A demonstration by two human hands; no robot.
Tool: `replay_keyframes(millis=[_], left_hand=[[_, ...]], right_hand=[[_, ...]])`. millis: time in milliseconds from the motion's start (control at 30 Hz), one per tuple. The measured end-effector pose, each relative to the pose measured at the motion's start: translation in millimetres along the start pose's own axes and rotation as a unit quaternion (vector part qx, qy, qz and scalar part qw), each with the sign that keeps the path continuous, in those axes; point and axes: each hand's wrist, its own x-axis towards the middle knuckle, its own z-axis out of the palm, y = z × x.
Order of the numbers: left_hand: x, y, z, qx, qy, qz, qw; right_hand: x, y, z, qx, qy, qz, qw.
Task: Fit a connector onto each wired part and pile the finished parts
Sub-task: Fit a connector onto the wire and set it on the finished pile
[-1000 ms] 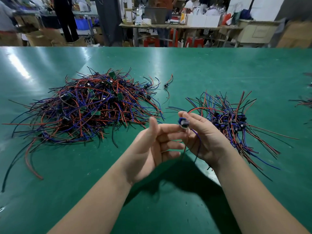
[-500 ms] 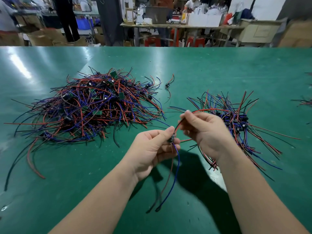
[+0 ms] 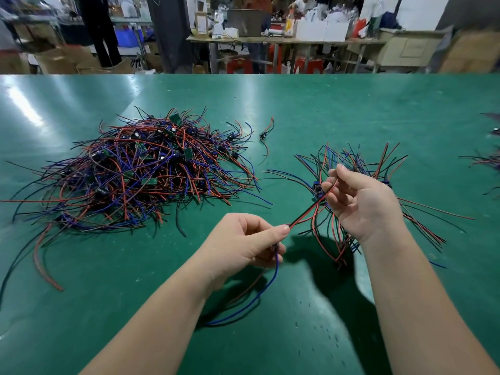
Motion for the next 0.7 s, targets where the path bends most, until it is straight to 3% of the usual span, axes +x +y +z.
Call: replay_keyframes(millis=[200, 300, 367, 433, 500, 600, 633, 700], left_hand=[[-4, -2, -4, 0.032, -0.056, -0.031, 0.997], [1, 0, -4, -0.065, 0.012, -0.021, 0.998], [9, 2, -8, -0.148, 0.119, 0.004, 0.982], [14, 2, -14, -0.189, 0.189, 0.023, 0.963], [15, 0, -15, -0.186, 0.213, 0.027, 0.959], [14, -4, -8, -0.16, 0.217, 0.038, 0.962], [13, -5, -6, -0.153, 0.214, 0.045, 0.964], [12, -4, -3, -0.148, 0.196, 0.06, 0.967]], right_hand=[[5, 2, -3, -0.1, 0.013, -0.048, 0.994], [9, 6, -5, -0.142, 0.027, -0.088, 0.986], [8, 10, -3, -0.264, 0.033, -0.146, 0.953], [-1, 18, 7, -0.342, -0.073, -0.188, 0.918], [-12, 33, 18, -0.388, -0.203, -0.199, 0.877], [-23, 55, 33, -0.493, -0.238, -0.29, 0.785], [-24, 57, 36, -0.492, -0.222, -0.307, 0.784], [-25, 56, 37, -0.452, -0.193, -0.304, 0.816]])
